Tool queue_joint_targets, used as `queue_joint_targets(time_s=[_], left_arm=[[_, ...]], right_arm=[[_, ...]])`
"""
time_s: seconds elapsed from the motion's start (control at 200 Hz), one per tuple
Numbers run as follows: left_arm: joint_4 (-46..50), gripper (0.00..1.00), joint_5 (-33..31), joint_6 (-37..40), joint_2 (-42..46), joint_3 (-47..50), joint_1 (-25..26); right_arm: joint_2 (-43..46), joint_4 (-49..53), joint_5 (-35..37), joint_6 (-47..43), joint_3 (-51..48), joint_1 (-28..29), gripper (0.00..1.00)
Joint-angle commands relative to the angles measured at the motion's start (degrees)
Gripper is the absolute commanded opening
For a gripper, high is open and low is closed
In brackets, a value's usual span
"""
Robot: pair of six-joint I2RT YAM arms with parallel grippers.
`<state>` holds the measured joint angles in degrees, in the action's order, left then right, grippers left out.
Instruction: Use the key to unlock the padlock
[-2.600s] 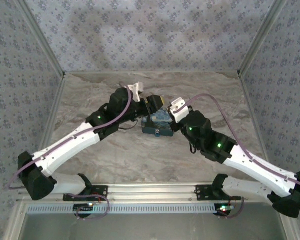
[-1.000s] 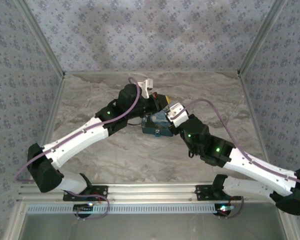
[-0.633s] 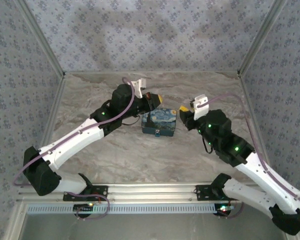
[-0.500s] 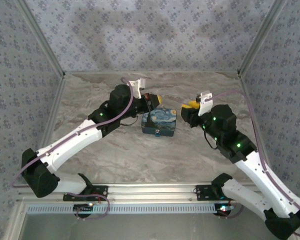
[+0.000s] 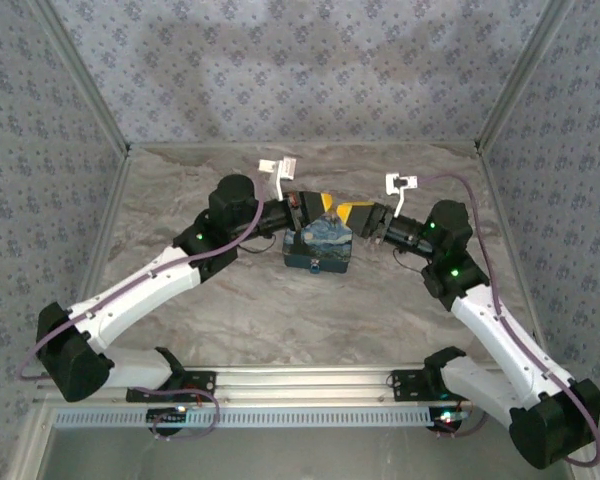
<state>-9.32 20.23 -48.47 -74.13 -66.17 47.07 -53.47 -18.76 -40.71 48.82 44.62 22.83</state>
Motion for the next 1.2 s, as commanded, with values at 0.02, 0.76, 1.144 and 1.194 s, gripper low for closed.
queue_joint_targets(time_s=[0.02, 0.76, 1.144, 1.194], left_arm=[[-4.7, 0.00, 1.5, 0.5, 1.6, -0.3, 0.8], [-7.1, 0.00, -1.4, -0.5, 2.4, 1.2, 1.6], [-8.8, 0.00, -1.3, -1.4, 2.5, 1.9, 1.7], [-9.0, 0.00, -1.2, -1.5, 2.4, 2.0, 1.7]], right_arm=[[-0.3, -9.2, -2.6, 5.5, -1.2, -0.3, 0.39], [-0.5, -11.1, -2.7, 5.8, -2.7, 1.5, 0.27], [-1.6, -11.0, -2.5, 5.1, -2.0, 2.7, 0.17], [-1.6, -11.2, -2.5, 4.9, -2.1, 2.8, 0.11]])
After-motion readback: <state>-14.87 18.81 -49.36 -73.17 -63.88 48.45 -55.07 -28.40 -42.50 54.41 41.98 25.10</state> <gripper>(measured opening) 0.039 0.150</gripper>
